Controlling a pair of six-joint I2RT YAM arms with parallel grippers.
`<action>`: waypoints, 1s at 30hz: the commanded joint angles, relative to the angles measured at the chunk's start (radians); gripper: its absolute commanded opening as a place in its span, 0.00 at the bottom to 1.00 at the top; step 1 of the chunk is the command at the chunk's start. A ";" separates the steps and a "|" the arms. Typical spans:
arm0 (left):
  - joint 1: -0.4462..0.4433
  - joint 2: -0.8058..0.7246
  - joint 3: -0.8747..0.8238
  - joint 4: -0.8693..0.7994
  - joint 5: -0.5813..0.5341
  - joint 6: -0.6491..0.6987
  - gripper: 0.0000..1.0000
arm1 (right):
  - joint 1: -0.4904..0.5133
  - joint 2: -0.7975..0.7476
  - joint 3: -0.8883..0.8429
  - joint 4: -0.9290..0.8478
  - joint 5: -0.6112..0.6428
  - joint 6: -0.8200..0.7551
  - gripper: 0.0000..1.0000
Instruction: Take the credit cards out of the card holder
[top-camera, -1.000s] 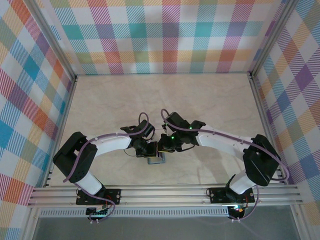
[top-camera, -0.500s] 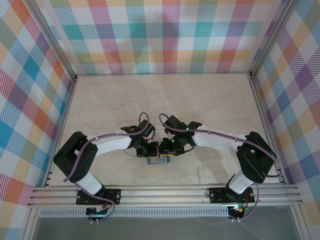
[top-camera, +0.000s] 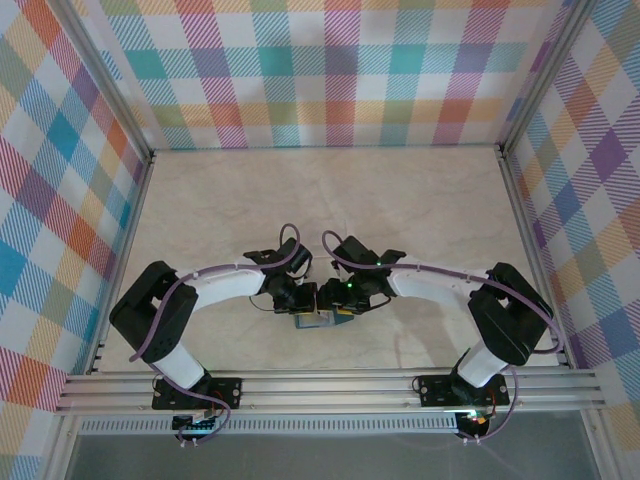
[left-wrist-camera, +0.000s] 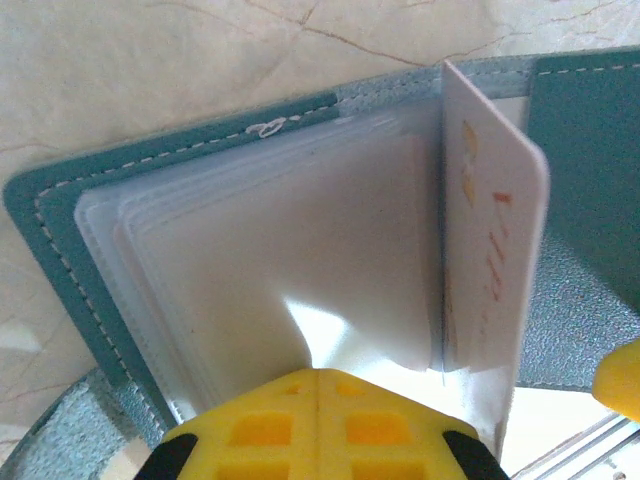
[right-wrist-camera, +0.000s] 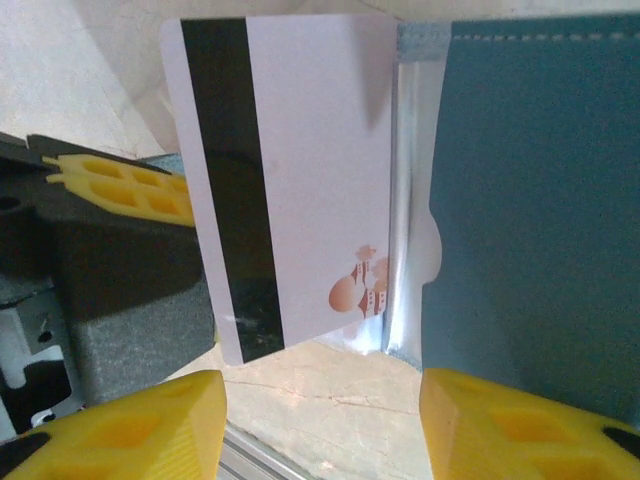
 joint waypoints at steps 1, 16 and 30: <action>-0.006 0.047 0.003 -0.069 -0.036 0.016 0.03 | -0.014 0.008 -0.032 0.100 -0.053 0.009 0.56; -0.047 0.084 0.085 -0.122 -0.053 0.020 0.01 | -0.024 -0.013 -0.114 0.220 -0.100 -0.073 0.63; -0.059 0.096 0.125 -0.141 -0.054 0.013 0.00 | -0.028 -0.021 -0.143 0.250 -0.113 -0.125 0.68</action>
